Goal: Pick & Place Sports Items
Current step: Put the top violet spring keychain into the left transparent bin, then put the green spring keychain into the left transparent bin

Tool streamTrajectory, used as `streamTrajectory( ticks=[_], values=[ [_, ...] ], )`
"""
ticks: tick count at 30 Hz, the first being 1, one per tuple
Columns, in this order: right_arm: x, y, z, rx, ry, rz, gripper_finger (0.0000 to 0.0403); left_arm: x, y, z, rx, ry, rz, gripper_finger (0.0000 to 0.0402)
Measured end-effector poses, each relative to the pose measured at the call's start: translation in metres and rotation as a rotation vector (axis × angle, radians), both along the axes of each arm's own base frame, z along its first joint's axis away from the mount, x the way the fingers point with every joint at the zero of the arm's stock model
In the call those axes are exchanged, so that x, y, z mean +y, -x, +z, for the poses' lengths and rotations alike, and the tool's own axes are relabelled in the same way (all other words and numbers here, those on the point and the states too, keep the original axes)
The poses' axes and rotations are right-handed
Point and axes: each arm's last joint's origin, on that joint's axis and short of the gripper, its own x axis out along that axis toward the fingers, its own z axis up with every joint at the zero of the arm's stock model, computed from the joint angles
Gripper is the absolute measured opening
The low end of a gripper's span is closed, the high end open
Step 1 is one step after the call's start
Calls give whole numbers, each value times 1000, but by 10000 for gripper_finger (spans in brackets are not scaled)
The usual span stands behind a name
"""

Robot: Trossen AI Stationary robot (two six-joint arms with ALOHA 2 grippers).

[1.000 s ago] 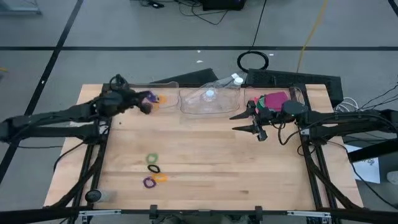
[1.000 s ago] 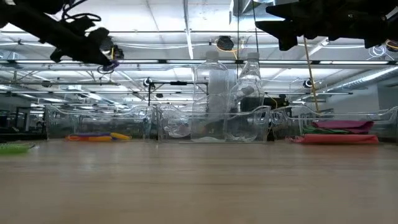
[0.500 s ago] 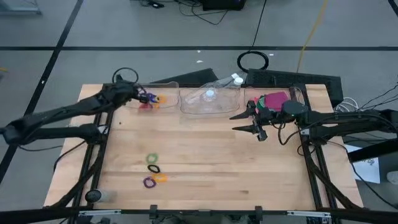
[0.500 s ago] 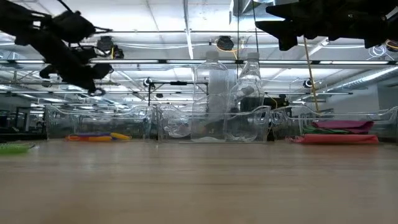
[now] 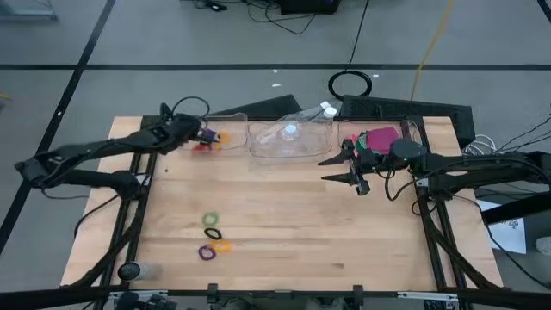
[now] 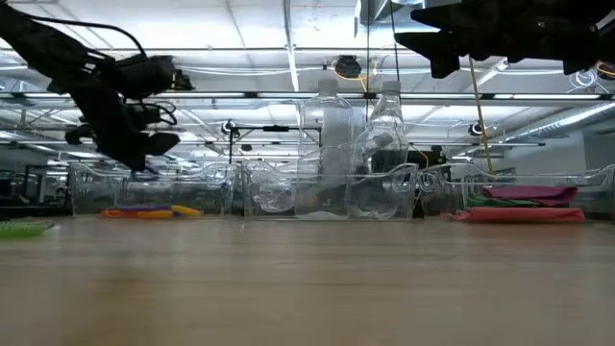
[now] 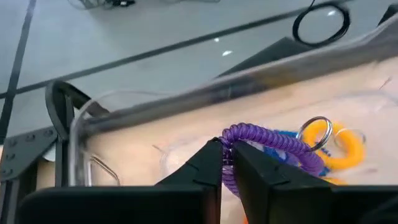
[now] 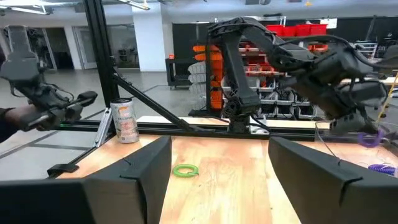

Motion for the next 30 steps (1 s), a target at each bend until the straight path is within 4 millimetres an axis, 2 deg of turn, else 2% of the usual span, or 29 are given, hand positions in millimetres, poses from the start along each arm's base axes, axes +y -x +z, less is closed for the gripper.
streamTrajectory(
  ticks=[7, 11, 30],
  values=[
    [0, 0, 0, 0, 0, 0, 196, 3, -4, -11, 24, 38, 16, 5],
    [0, 0, 0, 0, 1, 0, 196, 3, -4, -12, 22, 41, 21, 10],
    [0, 0, 0, 0, 1, 0, 196, 3, -4, -13, 9, 50, 40, 173]
  ],
)
